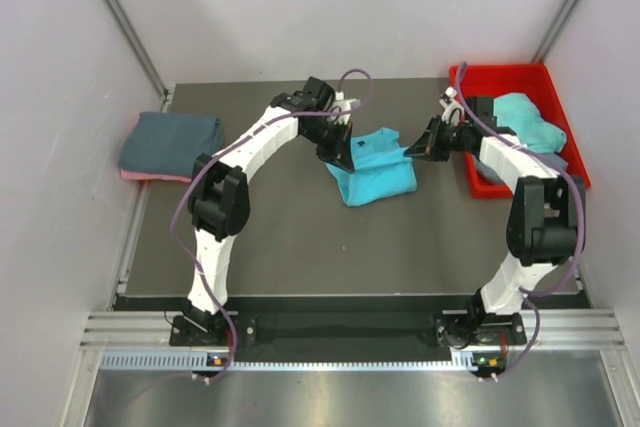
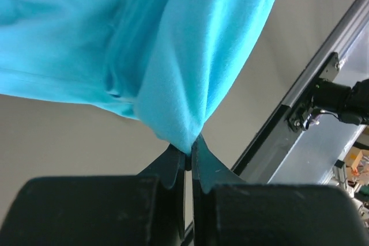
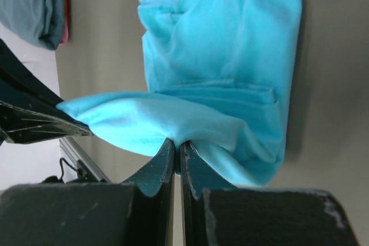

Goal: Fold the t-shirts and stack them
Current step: Fold the tshirt

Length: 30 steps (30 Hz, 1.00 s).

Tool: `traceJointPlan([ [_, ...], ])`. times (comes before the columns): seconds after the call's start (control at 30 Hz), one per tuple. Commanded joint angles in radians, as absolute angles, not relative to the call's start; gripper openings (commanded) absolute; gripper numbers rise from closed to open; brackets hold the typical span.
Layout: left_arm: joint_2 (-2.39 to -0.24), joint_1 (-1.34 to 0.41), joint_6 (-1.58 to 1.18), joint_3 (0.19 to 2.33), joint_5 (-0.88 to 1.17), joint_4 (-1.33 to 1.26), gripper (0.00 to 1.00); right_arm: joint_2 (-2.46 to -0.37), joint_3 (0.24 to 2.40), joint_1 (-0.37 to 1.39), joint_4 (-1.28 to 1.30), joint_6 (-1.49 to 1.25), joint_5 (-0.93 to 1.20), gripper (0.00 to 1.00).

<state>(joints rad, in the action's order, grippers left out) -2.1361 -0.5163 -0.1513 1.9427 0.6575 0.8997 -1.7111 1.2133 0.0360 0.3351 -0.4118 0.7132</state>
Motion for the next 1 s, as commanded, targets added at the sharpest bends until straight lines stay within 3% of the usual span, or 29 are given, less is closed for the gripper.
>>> traceJointPlan([
  [0.0, -2.167, -0.491, -0.123, 2.034, 0.652, 0.910, 0.00, -1.765, 1.299, 0.029, 0.255, -0.425, 0.707, 0.00],
  [0.53, -2.299, -0.463, -0.147, 2.194, 0.618, 0.873, 0.00, -2.032, 1.595, 0.067, 0.242, -0.406, 0.689, 0.00],
  [0.97, -2.373, -0.439, -0.140, 2.246, 0.526, 0.856, 0.00, -2.146, 1.683, 0.103, 0.232, -0.416, 0.678, 0.00],
])
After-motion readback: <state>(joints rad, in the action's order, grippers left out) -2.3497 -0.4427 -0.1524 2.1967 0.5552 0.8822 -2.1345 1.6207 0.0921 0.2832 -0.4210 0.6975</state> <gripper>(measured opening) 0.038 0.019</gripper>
